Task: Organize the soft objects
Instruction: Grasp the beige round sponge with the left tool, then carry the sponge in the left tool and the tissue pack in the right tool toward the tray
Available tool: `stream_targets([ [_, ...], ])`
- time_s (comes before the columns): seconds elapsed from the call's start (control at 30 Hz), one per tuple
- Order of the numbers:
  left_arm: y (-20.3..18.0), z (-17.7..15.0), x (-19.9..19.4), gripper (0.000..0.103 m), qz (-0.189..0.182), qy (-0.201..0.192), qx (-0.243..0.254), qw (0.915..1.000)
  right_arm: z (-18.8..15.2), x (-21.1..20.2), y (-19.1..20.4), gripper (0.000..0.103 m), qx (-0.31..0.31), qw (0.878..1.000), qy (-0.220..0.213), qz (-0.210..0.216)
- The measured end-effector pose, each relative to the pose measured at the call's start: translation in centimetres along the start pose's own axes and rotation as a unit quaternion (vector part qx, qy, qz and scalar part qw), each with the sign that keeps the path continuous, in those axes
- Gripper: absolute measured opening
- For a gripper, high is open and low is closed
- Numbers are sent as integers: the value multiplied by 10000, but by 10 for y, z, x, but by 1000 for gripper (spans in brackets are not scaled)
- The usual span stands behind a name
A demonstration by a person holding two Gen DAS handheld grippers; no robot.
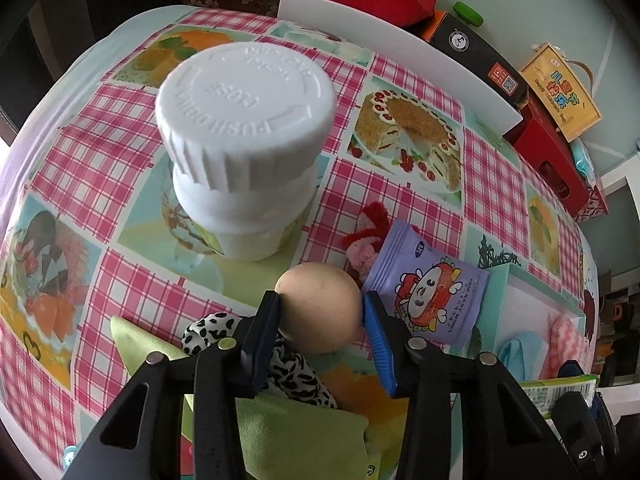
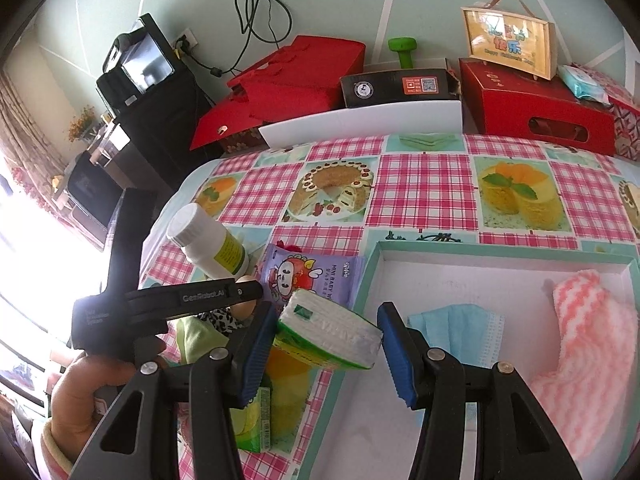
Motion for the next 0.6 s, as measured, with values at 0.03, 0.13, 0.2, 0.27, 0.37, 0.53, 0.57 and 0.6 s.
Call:
stream_targets([
  [0.03, 1, 0, -1, 44, -1, -12, -6, 10000, 0, 0, 0, 55, 9, 10000, -3, 1],
  [0.13, 3, -1, -8, 44, -22, -47, -19, 10000, 0, 0, -1, 55, 24, 10000, -7, 6],
  [0.2, 4, -2, -13, 44, -33, -104, -12, 9999, 0, -1, -1, 55, 24, 10000, -16, 9],
  [0.27, 4, -2, -18, 44, -43, -165, -11, 9999, 0, -2, -1, 55, 15, 10000, -68, 23],
  [0.37, 4, -3, -29, 44, -62, -301, 13, 9995, 1, -6, 0, 55, 13, 9999, -131, 27],
  [0.53, 0, -9, -62, 44, -129, -681, 128, 9975, 3, -23, 2, 55, 2, 9993, -377, 34],
  [0.57, -2, -11, -70, 44, -146, -787, 169, 9966, 4, -27, 2, 55, 2, 9990, -437, 34],
  [0.6, -6, -11, -75, 44, -161, -859, 197, 9960, 4, -34, 2, 55, 1, 9986, -524, 21],
])
Point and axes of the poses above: each gripper's, at about its wrist camera, not at the fingertips, and x roughly the way its jaws point, y to its left, z to its top, the point moved 5 cm from there along x, roughly the way its jaws point, and after that the axes turned 10 degrees about y, right-handed, at the moved point
